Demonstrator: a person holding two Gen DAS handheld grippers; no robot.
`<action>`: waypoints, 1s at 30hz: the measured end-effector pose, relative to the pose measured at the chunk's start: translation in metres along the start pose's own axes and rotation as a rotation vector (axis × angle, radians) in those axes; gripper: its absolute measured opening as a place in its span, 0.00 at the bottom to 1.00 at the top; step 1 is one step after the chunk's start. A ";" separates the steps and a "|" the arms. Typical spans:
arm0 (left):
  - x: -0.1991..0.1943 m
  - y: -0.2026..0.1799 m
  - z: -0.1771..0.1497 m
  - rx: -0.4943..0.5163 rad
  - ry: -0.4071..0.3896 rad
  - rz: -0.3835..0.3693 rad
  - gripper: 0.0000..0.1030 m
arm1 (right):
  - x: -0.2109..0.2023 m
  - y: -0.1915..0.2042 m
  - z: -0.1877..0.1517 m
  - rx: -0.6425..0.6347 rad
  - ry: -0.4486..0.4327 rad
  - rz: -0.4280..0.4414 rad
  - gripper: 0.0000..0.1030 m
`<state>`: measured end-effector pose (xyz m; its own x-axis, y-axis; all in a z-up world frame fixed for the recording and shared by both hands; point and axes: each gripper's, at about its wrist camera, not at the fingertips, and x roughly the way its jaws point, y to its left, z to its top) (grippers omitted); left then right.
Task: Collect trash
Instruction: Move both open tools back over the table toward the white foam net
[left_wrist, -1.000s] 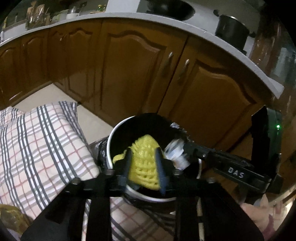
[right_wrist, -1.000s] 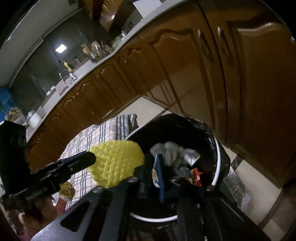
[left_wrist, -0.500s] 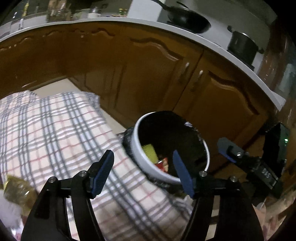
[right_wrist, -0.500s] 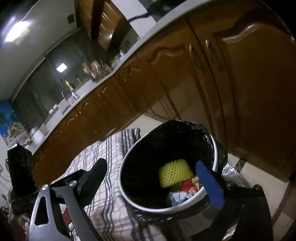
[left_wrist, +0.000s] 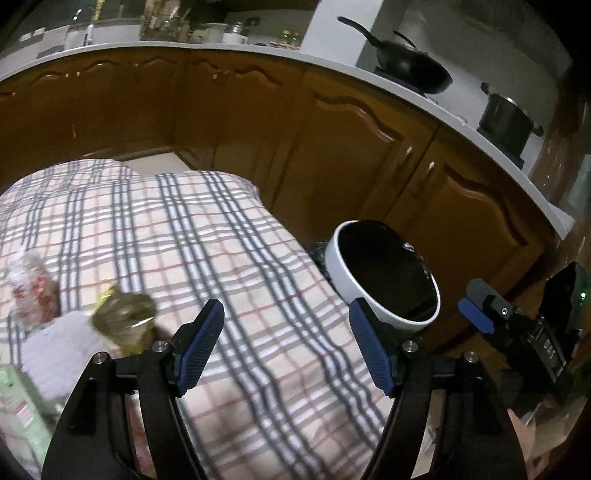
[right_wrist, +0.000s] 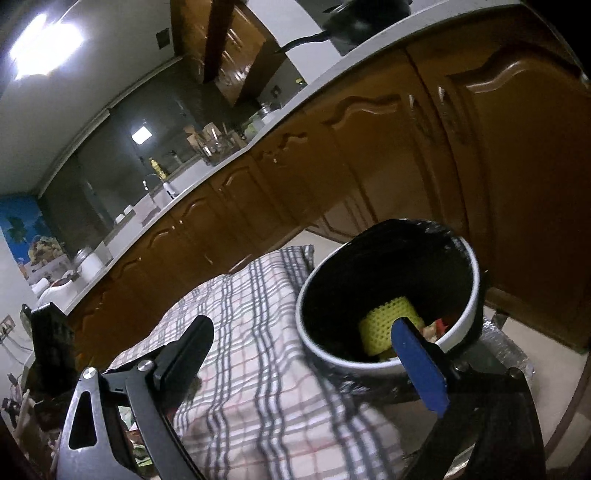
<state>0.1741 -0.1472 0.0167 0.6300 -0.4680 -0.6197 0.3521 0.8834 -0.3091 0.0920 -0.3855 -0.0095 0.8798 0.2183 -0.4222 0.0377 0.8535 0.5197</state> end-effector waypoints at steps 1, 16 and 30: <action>-0.003 0.003 -0.001 -0.003 -0.004 0.005 0.70 | 0.001 0.004 -0.001 -0.002 0.005 0.008 0.95; -0.071 0.058 -0.012 -0.078 -0.098 0.080 0.70 | 0.014 0.065 -0.033 -0.081 0.057 0.092 0.95; -0.101 0.099 -0.014 -0.119 -0.133 0.148 0.70 | 0.034 0.109 -0.043 -0.153 0.106 0.135 0.95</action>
<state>0.1354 -0.0116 0.0382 0.7575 -0.3247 -0.5664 0.1696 0.9356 -0.3095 0.1053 -0.2641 0.0008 0.8167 0.3770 -0.4368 -0.1564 0.8733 0.4614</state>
